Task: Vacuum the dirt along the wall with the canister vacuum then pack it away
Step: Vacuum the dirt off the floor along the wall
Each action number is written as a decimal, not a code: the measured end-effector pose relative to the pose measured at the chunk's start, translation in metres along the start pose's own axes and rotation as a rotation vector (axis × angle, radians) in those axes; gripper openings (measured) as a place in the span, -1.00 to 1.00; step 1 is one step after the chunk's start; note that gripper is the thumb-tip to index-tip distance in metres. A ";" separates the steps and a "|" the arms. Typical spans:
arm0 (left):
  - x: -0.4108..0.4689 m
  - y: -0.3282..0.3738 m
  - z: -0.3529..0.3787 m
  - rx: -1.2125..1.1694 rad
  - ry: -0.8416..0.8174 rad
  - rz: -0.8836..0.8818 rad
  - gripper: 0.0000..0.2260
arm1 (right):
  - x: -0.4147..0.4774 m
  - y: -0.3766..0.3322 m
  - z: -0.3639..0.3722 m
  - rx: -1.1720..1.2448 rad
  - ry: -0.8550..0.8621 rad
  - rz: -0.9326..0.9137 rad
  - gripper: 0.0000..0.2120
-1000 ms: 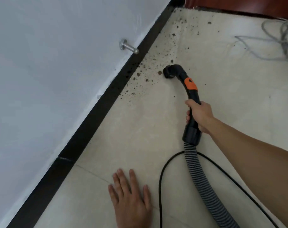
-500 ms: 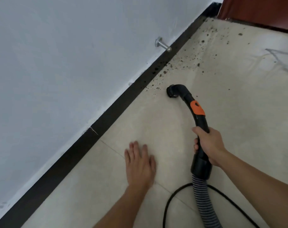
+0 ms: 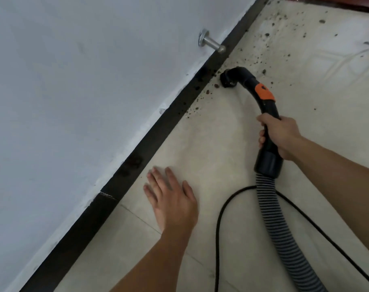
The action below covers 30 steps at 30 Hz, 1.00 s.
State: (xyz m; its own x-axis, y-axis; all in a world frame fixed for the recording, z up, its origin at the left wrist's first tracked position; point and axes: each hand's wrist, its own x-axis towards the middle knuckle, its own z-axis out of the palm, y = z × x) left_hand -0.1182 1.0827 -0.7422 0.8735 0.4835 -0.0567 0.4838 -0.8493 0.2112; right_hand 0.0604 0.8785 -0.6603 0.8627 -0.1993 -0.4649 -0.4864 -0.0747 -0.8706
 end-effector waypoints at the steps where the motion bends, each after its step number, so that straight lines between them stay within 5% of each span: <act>1: 0.000 -0.001 0.002 0.013 0.006 -0.005 -0.43 | 0.010 -0.008 0.005 -0.003 0.000 0.003 -0.82; 8: 0.002 -0.001 0.003 0.065 0.009 0.001 -0.44 | 0.018 -0.026 0.017 -0.103 -0.053 0.007 -0.83; 23: 0.003 0.000 0.002 0.037 0.009 -0.008 -0.43 | -0.116 0.052 0.006 -0.235 -0.272 -0.001 -0.86; 30: 0.003 0.001 0.002 0.034 0.013 -0.014 -0.40 | -0.059 0.025 -0.007 -0.172 -0.100 -0.039 -0.86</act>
State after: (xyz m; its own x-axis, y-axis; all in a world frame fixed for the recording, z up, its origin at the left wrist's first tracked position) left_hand -0.1149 1.0831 -0.7440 0.8658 0.4981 -0.0467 0.4980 -0.8489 0.1771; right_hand -0.0035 0.8818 -0.6533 0.8866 -0.0955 -0.4526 -0.4616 -0.2477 -0.8518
